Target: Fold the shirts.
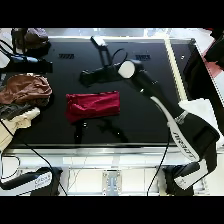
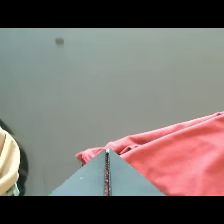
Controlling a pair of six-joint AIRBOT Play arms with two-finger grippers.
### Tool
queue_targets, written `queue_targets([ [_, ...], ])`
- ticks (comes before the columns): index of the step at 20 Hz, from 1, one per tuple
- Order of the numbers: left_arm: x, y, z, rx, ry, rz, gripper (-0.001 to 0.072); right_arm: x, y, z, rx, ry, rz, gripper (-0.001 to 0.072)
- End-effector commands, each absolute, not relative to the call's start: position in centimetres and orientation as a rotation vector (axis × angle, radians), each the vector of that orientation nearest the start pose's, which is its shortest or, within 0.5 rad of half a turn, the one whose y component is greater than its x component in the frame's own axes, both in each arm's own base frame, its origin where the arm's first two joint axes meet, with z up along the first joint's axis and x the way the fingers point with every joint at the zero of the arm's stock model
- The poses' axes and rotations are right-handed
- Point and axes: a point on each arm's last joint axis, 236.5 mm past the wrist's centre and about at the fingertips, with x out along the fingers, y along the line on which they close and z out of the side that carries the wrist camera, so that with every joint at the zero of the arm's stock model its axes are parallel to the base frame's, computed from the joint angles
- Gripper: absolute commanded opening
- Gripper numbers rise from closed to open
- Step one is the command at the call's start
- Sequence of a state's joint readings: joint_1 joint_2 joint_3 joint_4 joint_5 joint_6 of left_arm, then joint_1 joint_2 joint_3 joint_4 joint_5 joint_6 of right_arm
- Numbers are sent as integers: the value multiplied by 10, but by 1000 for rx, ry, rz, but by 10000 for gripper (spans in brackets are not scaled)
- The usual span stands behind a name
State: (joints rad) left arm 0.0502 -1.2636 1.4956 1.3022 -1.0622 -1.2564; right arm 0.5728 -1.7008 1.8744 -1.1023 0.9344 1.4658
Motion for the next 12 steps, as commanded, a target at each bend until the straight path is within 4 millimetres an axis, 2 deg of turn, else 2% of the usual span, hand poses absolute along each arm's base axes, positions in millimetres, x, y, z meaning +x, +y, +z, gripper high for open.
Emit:
queue_targets([
  [1, 459, -28, 155, 42, 823, -243, 15, 495, 250, 93, -12, 1005, 455, 593],
  [2, 459, -28, 154, 41, 826, -244, 15, 499, 214, 72, 59, 1098, 378, 593],
  [3, 459, -28, 154, 41, 827, -244, 15, 500, 189, 54, 134, 1172, 332, 593],
  [4, 459, -29, 154, 41, 827, -244, 15, 498, 173, 36, 239, 1245, 322, 592],
  [5, 459, -29, 154, 41, 827, -244, 15, 494, 168, 23, 371, 1311, 352, 592],
  [8, 459, -29, 153, 42, 827, -244, 15, 484, 173, 5, 671, 1436, 524, 594],
  [9, 459, -29, 153, 42, 827, -244, 15, 483, 173, -4, 707, 1462, 537, 599],
  [11, 459, -29, 153, 41, 828, -244, 15, 483, 176, -26, 723, 1504, 528, 701],
  [12, 459, -29, 153, 42, 826, -244, 15, 479, 181, -36, 721, 1532, 531, 701],
])
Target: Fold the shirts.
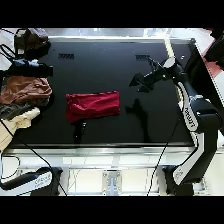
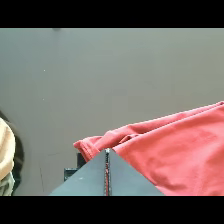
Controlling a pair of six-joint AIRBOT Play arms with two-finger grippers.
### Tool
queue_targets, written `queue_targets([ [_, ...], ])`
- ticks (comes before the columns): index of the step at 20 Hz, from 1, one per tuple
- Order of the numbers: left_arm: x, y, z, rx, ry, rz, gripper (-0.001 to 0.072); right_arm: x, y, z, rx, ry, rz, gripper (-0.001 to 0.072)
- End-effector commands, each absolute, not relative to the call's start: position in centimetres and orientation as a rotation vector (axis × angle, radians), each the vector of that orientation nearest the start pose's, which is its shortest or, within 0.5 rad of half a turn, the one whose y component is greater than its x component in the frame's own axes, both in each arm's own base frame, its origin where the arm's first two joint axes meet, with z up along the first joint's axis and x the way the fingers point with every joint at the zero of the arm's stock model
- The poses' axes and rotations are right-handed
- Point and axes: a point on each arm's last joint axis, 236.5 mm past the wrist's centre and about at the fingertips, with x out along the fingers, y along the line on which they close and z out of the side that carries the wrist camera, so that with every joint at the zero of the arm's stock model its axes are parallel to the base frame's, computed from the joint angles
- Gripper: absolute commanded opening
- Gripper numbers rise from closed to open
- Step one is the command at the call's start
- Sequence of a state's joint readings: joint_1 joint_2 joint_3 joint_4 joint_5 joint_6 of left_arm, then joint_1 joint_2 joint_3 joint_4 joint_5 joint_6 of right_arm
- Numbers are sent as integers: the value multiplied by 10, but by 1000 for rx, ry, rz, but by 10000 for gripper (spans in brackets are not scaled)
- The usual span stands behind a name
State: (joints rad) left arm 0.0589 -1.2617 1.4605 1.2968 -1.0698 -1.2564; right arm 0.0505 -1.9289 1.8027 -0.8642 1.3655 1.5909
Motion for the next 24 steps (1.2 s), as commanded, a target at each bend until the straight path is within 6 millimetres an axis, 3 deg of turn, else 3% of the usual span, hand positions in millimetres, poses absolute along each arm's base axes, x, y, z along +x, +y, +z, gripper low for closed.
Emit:
queue_targets([
  [1, 459, -29, 153, 42, 825, -243, 15, 475, 188, -47, 719, 1561, 536, 701],
  [6, 459, -29, 153, 42, 825, -243, 15, 449, 243, -91, 658, 1654, 661, 695],
  [9, 459, -29, 153, 42, 825, -243, 15, 442, 275, -104, 651, 1651, 710, 684],
  [11, 459, -28, 153, 43, 825, -243, 15, 443, 295, -101, 686, 1625, 746, 573],
  [13, 459, -28, 153, 43, 825, -243, 15, 447, 314, -91, 735, 1589, 774, 375],
  [14, 459, -28, 153, 43, 825, -243, 15, 448, 322, -82, 754, 1574, 798, 217],
  [16, 459, -28, 153, 49, 824, -246, 15, 451, 336, -59, 752, 1524, 888, 108],
  [17, 459, -28, 153, 49, 825, -246, 15, 453, 340, -45, 734, 1502, 925, 16],
  [19, 459, -28, 153, 49, 825, -246, 15, 464, 333, -15, 655, 1438, 967, 11],
  [21, 459, -28, 153, 49, 825, -246, 15, 484, 299, 7, 523, 1387, 877, 11],
  [23, 459, -28, 153, 49, 827, -246, 15, 500, 238, 24, 394, 1348, 711, 11],
  [24, 458, -28, 153, 49, 828, -246, 15, 500, 195, 29, 320, 1350, 606, 11],
])
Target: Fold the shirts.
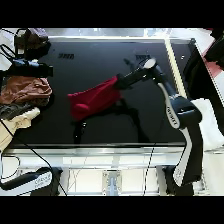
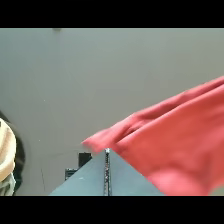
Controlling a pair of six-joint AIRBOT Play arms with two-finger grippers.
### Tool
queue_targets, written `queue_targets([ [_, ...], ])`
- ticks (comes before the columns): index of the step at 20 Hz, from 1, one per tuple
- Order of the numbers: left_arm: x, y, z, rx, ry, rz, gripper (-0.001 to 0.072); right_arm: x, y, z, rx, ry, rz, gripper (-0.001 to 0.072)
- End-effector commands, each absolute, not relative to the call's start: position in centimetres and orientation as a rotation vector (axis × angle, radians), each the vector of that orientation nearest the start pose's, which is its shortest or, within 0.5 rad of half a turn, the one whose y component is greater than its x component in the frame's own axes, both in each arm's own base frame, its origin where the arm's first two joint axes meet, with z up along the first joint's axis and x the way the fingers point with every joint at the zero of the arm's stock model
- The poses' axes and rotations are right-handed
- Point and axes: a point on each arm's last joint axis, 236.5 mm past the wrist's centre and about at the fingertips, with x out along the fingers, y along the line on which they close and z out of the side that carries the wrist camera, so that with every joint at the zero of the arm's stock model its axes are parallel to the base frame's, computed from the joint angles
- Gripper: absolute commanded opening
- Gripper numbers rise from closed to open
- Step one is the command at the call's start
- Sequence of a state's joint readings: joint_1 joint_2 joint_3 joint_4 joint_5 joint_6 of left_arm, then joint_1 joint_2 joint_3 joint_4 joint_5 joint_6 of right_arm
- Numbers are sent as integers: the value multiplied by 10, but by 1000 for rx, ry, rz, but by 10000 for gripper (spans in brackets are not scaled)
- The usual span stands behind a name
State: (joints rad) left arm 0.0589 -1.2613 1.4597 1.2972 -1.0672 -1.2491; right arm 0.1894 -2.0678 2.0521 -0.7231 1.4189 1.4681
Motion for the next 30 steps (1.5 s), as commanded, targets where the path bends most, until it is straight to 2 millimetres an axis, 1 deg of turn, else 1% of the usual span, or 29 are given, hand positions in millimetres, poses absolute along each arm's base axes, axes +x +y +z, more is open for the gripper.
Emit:
queue_targets([
  [1, 458, -28, 153, 49, 828, -246, 15, 496, 152, 33, 256, 1370, 501, 10],
  [2, 458, -28, 153, 49, 828, -246, 15, 486, 106, 38, 206, 1395, 393, 11],
  [4, 458, -29, 152, 48, 829, -247, 14, 469, 30, 53, 176, 1406, 215, 10],
  [7, 458, -28, 151, 48, 833, -247, 15, 447, -62, 85, 219, 1343, 6, 10],
  [9, 458, -29, 150, 47, 833, -247, 15, 418, -121, 100, 256, 1320, -132, 10],
  [10, 458, -29, 151, 47, 833, -247, 15, 400, -150, 105, 283, 1315, -208, 10],
  [12, 458, -29, 151, 40, 834, -244, 15, 359, -198, 108, 348, 1308, -325, 10],
  [13, 458, -29, 151, 40, 834, -244, 15, 337, -215, 106, 389, 1312, -376, 10],
  [15, 458, -29, 151, 40, 834, -244, 15, 287, -248, 96, 483, 1308, -494, 10],
  [16, 458, -29, 151, 40, 834, -244, 15, 263, -257, 88, 528, 1302, -543, 10],
  [19, 458, -29, 151, 40, 834, -244, 15, 186, -266, 49, 614, 1302, -662, 10],
  [21, 458, -29, 151, 40, 834, -245, 15, 137, -265, 17, 694, 1290, -770, 10],
  [22, 458, -30, 151, 41, 834, -247, 14, 115, -261, -1, 737, 1286, -818, 11],
  [23, 458, -31, 151, 41, 833, -249, 15, 99, -255, -17, 761, 1292, -833, 12],
  [24, 458, -33, 151, 39, 833, -253, 15, 89, -248, -31, 772, 1306, -828, 13],
  [25, 458, -35, 151, 38, 832, -258, 15, 84, -244, -40, 792, 1308, -833, 77],
  [26, 458, -35, 151, 38, 833, -259, 15, 85, -241, -42, 802, 1308, -826, 253],
  [27, 458, -38, 151, 34, 831, -266, 15, 88, -239, -40, 815, 1302, -815, 402],
  [28, 458, -38, 152, 33, 831, -266, 15, 90, -234, -33, 835, 1313, -798, 415],
  [29, 458, -39, 152, 33, 831, -267, 14, 91, -232, -21, 845, 1315, -786, 415],
  [30, 458, -39, 152, 30, 830, -270, 15, 98, -233, -2, 857, 1285, -780, 415],
])
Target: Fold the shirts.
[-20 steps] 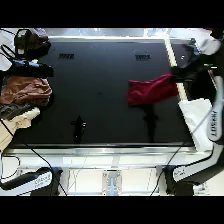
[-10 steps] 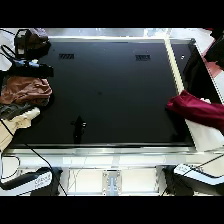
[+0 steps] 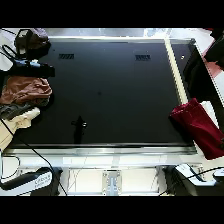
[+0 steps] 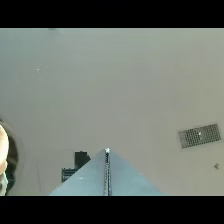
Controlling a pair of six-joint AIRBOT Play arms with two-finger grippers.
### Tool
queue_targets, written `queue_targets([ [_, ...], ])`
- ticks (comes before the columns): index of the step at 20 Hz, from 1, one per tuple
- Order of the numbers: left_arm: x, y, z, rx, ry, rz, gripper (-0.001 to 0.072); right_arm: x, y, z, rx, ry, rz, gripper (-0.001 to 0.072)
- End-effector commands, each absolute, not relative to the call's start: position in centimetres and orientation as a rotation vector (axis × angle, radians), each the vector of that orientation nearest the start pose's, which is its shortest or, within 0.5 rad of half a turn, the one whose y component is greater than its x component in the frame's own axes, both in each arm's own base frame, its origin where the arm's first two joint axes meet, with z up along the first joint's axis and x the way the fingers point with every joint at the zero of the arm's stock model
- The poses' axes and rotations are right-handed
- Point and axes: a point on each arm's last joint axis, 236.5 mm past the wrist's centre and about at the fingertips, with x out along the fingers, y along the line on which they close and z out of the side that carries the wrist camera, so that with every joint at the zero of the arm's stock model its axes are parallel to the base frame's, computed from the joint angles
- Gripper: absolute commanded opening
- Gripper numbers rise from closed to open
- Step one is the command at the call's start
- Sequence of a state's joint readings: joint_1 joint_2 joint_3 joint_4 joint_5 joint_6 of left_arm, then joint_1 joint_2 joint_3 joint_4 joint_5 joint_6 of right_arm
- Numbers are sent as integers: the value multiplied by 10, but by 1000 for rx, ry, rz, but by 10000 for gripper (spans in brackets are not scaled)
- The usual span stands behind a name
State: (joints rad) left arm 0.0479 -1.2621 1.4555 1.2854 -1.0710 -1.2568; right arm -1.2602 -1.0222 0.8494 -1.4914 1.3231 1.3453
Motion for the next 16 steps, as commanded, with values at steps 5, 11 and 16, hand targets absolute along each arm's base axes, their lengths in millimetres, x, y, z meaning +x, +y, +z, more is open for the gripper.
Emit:
queue_targets([
  [5, 457, -52, 156, -18, 820, -306, 15, 282, -204, 191, 856, 442, -319, 410],
  [11, 457, -61, 159, -57, 812, -333, 15, 375, -17, 216, 405, 481, 253, 409],
  [16, 457, -62, 159, -61, 811, -336, 15, 377, 91, 155, 163, 696, 494, 409],
])
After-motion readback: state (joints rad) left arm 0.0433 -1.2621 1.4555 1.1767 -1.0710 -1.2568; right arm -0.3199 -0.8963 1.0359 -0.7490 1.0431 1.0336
